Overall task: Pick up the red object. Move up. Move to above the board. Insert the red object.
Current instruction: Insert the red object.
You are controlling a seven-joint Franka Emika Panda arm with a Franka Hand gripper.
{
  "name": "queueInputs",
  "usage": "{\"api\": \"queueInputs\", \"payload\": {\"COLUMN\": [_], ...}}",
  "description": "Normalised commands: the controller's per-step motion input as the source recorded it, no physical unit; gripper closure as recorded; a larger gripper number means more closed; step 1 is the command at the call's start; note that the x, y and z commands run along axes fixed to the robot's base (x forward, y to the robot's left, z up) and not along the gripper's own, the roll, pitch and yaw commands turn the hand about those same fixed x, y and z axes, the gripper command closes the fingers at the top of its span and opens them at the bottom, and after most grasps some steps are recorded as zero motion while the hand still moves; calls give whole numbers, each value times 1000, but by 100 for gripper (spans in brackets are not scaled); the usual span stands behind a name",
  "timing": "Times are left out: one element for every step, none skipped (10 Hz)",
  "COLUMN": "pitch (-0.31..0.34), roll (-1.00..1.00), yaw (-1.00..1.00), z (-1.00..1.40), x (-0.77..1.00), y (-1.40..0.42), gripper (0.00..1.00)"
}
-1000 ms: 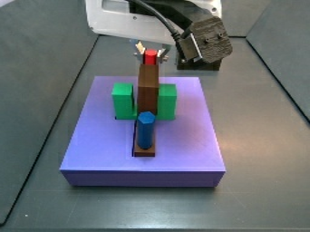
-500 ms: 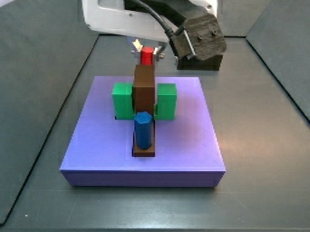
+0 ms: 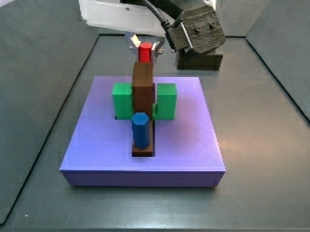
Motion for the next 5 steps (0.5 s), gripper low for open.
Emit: {"api": "queueInputs", "payload": {"pitch": [34,99,206,237,234], "roll": [63,116,203,221,220], "yaw": [-20,-74,-260,-269,-274], "z": [0,-174,-529,-583,-597], "x": [49,200,471,511,494], "y": [0,-17,-157,-146,-97], "gripper": [100,100,100,100,100]}}
